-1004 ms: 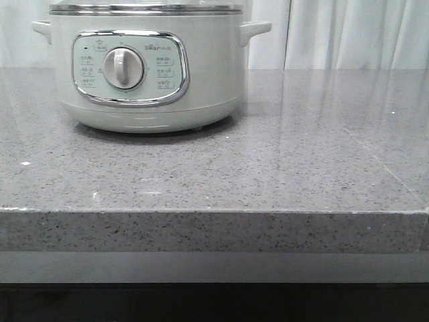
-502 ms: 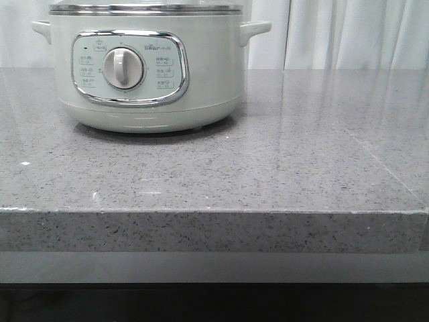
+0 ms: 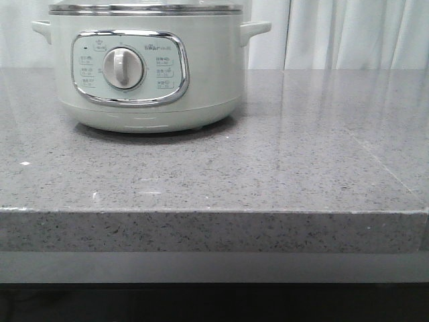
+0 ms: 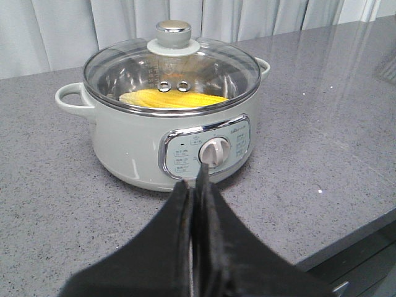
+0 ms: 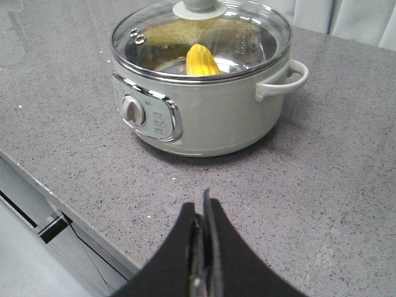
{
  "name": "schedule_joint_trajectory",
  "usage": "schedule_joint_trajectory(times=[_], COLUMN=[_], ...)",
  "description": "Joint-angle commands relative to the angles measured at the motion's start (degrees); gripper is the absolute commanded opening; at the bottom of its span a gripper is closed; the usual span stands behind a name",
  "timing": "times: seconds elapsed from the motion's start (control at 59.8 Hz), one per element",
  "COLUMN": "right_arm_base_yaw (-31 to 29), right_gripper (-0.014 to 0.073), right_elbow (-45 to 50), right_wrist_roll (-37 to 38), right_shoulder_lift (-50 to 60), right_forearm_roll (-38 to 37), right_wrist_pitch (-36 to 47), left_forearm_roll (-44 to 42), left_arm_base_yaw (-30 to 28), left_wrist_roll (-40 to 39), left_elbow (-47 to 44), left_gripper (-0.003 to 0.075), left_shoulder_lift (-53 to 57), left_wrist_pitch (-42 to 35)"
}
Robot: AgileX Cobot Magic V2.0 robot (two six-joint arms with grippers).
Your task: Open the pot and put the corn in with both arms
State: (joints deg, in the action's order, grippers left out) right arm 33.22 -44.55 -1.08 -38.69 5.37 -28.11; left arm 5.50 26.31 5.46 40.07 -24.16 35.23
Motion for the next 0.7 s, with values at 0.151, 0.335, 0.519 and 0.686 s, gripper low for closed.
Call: schedule_joint_trajectory(times=[0.151, 0.335, 0.519, 0.686], right_arm_base_yaw=[0.16, 0.16, 0.16, 0.16], right_gripper=[-0.0067, -0.0067, -0.0067, -0.0067], right_elbow=[-1.46, -1.46, -1.46, -1.46], right_wrist_roll=[-0.17, -0.17, -0.17, -0.17], right_shoulder_lift=[0.1, 0.1, 0.1, 0.1], right_forearm_roll=[0.13, 0.13, 0.13, 0.13], right_wrist_pitch=[4.26, 4.21, 4.21, 4.21], left_forearm_roll=[0.72, -2.3, -2.3, -1.58], left_arm_base_yaw=[0.08, -5.43, -13.75, -17.89], left_wrist_roll=[-0.39, -0.39, -0.39, -1.61], left_elbow=[0.84, -5.78, -14.98, -22.44], left_gripper=[-0.002, -0.002, -0.002, -0.002], left_shoulder_lift=[0.35, 8.9, 17.31, 18.74], left_wrist_pitch=[-5.33, -11.18, -15.99, -20.76])
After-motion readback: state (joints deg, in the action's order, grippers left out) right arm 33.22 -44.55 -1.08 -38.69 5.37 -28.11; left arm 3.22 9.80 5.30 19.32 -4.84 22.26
